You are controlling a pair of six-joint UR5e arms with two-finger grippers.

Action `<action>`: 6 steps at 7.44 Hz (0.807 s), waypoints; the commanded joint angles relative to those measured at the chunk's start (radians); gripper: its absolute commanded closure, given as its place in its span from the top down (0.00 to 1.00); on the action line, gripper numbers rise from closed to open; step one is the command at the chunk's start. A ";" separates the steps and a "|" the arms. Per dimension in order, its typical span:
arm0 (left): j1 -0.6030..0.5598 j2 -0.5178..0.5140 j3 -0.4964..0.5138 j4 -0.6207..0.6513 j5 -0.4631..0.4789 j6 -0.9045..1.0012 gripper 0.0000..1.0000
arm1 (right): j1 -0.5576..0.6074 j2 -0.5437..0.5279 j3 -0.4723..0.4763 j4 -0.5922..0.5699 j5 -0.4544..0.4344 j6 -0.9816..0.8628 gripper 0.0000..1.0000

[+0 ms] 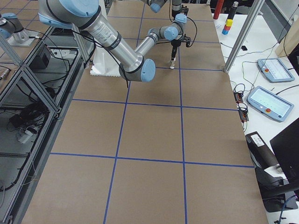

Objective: Assemble PPR valve and pipe with both arms
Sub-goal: 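Press the fitting down onto the valve and open the right gripper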

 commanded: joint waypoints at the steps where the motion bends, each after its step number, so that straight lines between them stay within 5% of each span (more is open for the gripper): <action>1: 0.000 -0.001 0.001 0.000 0.000 -0.002 1.00 | 0.000 -0.006 0.000 0.001 0.000 0.001 0.95; 6: -0.005 -0.001 0.000 0.000 0.000 -0.002 1.00 | 0.000 -0.007 0.003 0.003 0.002 0.019 0.91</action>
